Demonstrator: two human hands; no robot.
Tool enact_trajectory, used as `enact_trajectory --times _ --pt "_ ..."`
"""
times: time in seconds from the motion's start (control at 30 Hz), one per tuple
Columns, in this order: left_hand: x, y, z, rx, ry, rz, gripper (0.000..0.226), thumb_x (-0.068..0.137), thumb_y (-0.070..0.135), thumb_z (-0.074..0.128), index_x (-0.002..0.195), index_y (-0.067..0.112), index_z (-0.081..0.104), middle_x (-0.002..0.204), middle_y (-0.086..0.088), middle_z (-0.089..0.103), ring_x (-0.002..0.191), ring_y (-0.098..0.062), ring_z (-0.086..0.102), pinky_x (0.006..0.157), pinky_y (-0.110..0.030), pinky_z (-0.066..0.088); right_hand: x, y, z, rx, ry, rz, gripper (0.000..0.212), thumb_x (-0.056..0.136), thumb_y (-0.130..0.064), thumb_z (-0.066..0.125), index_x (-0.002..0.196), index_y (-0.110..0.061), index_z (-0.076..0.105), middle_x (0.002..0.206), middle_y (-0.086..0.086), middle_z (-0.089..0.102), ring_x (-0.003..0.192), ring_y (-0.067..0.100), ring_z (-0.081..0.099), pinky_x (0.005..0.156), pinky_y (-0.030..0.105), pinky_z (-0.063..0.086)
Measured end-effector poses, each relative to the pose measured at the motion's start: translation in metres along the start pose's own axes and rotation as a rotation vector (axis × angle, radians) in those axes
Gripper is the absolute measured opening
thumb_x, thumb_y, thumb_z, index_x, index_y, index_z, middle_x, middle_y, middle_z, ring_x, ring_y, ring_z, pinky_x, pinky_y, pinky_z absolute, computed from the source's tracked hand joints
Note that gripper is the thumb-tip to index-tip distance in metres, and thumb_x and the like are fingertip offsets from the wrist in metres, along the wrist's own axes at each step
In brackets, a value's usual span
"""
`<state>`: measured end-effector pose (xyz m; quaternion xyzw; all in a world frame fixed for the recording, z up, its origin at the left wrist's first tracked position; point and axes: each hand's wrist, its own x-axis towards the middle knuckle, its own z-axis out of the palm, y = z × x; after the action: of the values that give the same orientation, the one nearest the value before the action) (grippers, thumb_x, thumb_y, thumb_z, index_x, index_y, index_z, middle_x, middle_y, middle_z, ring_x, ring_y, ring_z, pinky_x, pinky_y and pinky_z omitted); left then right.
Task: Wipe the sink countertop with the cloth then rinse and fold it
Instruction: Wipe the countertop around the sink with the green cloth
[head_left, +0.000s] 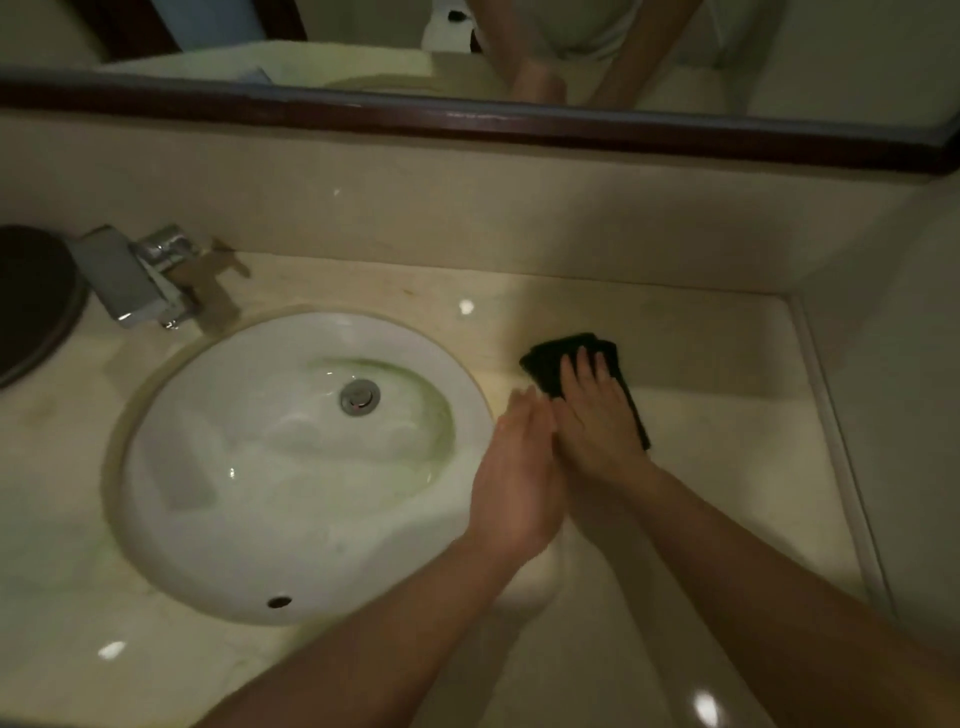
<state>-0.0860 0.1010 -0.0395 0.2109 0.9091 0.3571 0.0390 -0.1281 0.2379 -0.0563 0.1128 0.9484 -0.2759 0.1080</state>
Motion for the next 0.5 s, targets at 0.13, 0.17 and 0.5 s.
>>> enact_trajectory --times 0.13,0.17,0.5 --pt "0.08 0.015 0.011 0.006 -0.097 -0.093 0.07 0.086 0.026 0.016 0.15 -0.003 0.016 0.158 -0.019 0.019 0.148 -0.031 0.012 0.121 -0.038 0.01 0.032 -0.002 -0.039 0.302 0.114 0.112 0.058 0.093 -0.043 0.033 0.143 -0.016 0.042 0.145 0.009 0.047 0.135 0.022 0.041 0.118 0.038 0.026" --pt "0.09 0.009 0.02 0.105 -0.106 -0.12 0.068 0.089 0.027 0.021 0.15 -0.004 0.015 0.157 -0.022 0.019 0.147 -0.034 0.014 0.12 -0.041 0.01 0.037 0.01 -0.048 0.233 0.152 0.146 0.054 0.095 -0.029 0.034 0.147 -0.015 0.037 0.152 0.011 0.038 0.141 0.024 0.034 0.118 0.036 0.022" --pt "0.165 0.001 0.048 0.418 -0.43 0.289 0.071 0.096 0.042 0.032 0.155 0.012 0.004 0.163 -0.011 -0.002 0.149 -0.025 -0.006 0.12 -0.038 -0.005 0.031 0.079 -0.02 -0.405 0.354 0.233 0.058 0.098 -0.027 0.021 0.15 0.0 0.022 0.159 0.018 0.019 0.148 0.032 0.014 0.119 0.042 0.018"
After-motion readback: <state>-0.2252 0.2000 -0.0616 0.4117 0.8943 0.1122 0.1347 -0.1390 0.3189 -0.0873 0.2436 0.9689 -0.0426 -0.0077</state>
